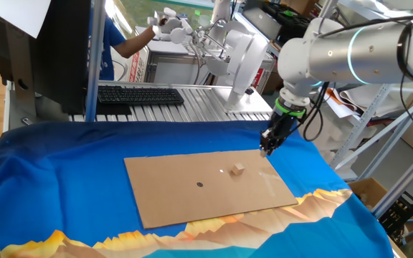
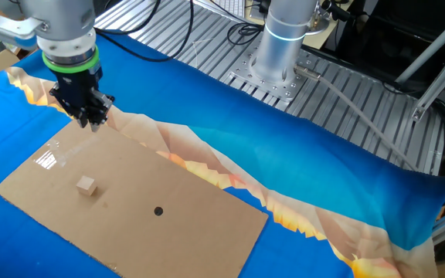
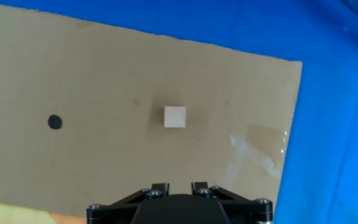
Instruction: Hold a small block with the gripper and sweep it from left to right on the table
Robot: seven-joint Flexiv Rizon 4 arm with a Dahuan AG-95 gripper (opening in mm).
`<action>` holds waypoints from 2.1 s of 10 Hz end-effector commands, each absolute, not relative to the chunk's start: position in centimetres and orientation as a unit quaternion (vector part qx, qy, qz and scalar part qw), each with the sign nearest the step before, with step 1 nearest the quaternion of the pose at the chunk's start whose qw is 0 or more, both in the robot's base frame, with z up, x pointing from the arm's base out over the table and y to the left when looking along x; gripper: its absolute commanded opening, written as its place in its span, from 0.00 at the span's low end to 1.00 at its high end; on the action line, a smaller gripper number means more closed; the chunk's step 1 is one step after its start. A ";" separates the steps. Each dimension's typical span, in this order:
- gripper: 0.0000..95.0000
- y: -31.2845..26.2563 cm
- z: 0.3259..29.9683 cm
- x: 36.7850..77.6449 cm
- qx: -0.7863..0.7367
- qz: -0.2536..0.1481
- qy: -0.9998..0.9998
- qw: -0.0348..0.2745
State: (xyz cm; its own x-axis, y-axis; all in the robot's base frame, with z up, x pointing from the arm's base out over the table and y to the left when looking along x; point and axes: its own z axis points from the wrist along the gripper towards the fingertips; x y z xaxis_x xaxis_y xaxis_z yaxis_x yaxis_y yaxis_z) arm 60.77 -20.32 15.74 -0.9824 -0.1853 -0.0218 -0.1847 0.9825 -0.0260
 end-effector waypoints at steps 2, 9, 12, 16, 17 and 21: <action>0.20 -20.1 15.9 60.7 -0.080 -0.001 0.997 0.007; 0.20 -20.1 15.9 60.7 -0.060 0.001 0.998 0.000; 0.20 -20.1 15.9 60.7 -0.057 0.001 0.998 0.005; 0.00 -20.1 15.9 60.7 -0.042 0.002 0.999 0.005; 0.00 -20.1 15.9 60.7 -0.048 0.000 0.999 0.018; 0.00 -20.1 15.9 60.7 -0.057 -0.001 0.998 0.004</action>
